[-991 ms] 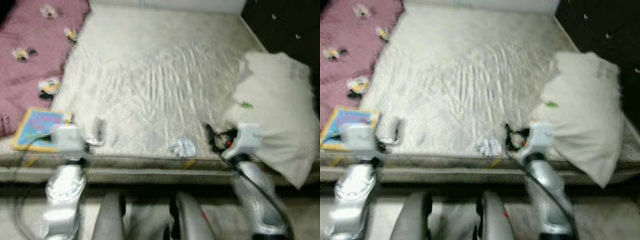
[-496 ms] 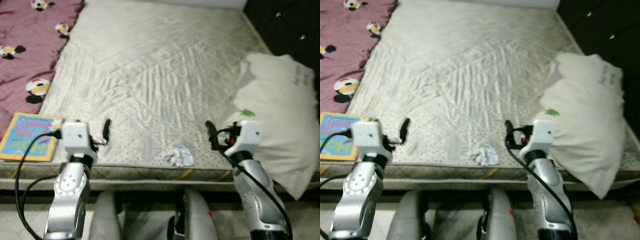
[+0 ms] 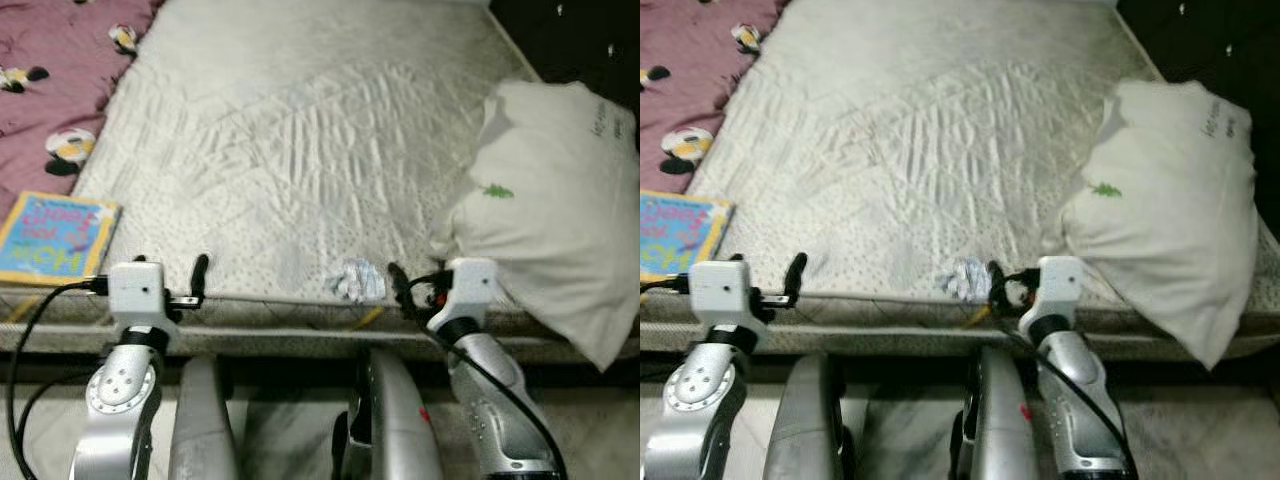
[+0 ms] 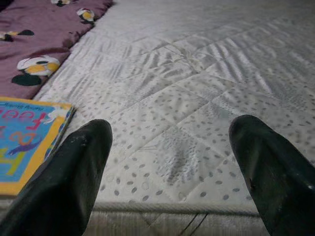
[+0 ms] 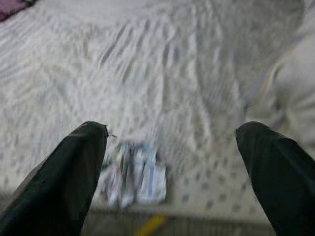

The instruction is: Clean up the room

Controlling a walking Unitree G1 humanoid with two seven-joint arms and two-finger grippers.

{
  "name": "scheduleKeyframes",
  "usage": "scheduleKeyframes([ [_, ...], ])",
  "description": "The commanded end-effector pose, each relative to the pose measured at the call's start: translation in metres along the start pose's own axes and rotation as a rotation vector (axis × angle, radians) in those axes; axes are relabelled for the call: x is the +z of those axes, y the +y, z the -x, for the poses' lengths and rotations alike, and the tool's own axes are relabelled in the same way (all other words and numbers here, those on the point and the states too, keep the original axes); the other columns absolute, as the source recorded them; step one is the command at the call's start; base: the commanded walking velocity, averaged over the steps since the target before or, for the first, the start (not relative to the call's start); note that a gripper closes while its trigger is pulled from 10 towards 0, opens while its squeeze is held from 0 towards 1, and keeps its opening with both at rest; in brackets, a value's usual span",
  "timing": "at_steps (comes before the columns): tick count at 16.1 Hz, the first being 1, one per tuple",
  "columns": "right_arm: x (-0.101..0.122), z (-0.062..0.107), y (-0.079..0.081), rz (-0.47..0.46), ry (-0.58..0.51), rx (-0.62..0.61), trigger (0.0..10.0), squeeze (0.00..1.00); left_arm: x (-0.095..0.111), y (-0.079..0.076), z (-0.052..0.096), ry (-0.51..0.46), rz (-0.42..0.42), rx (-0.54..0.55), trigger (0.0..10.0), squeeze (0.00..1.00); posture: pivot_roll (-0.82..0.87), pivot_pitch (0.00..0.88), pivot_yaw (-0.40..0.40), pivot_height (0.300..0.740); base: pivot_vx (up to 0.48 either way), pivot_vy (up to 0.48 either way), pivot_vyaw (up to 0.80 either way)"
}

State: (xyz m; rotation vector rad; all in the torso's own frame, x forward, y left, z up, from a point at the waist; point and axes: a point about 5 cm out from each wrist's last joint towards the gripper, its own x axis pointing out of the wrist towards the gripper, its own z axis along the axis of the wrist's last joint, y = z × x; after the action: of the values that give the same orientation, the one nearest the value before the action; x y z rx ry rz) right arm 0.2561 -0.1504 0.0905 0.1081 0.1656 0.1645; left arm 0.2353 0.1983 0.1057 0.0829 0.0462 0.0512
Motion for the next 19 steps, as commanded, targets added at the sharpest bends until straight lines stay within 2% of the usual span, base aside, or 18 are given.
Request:
scheduleKeyframes([
  [1,-0.005,-0.003,0.001,0.003,0.031,0.028,10.0,0.0,-0.002,0.001,-0.001,-0.008,-0.009,0.008,10.0,0.0,0.04,0.173,-0.078,0.536,0.0,0.0,0.0],
  [3,-0.006,-0.006,0.002,-0.013,0.034,0.032,10.0,0.0,-0.002,0.002,0.001,-0.004,-0.002,0.01,10.0,0.0,0.05,0.172,-0.075,0.536,0.0,0.0,0.0],
  [4,-0.006,-0.015,0.006,-0.021,0.025,0.053,10.0,0.0,-0.001,0.004,0.003,0.001,-0.011,0.0,10.0,0.0,0.07,0.164,-0.08,0.521,0.0,0.0,0.0],
  [8,-0.004,-0.024,0.013,-0.021,0.022,0.116,10.0,0.0,0.004,0.002,0.001,-0.015,-0.002,0.003,10.0,0.0,0.1,0.154,-0.092,0.486,0.0,0.0,0.0],
  [9,-0.004,-0.026,0.014,-0.02,0.023,0.129,10.0,0.0,0.005,0.001,0.003,-0.012,-0.025,0.005,10.0,0.0,0.1,0.154,-0.094,0.481,0.0,0.0,0.0],
  [10,-0.004,-0.034,0.017,-0.002,0.024,0.156,10.0,0.0,0.003,0.001,0.01,0.01,-0.054,0.029,10.0,0.0,0.12,0.16,-0.094,0.481,0.0,0.0,0.0],
  [12,-0.002,-0.042,0.021,0.013,0.015,0.177,10.0,0.0,0.003,0.002,0.013,0.003,-0.034,0.007,10.0,0.0,0.13,0.166,-0.099,0.481,0.0,0.0,0.0],
  [15,-0.002,-0.059,0.037,0.032,0.011,0.243,10.0,0.0,0.003,0.007,0.019,0.009,-0.064,0.042,10.0,0.0,0.16,0.189,-0.113,0.481,0.0,0.0,0.0],
  [19,0.004,-0.078,0.049,0.05,-0.021,0.273,10.0,0.0,0.006,0.009,0.03,0.01,-0.066,0.069,10.0,0.0,0.19,0.215,-0.129,0.481,0.0,0.0,0.0],
])
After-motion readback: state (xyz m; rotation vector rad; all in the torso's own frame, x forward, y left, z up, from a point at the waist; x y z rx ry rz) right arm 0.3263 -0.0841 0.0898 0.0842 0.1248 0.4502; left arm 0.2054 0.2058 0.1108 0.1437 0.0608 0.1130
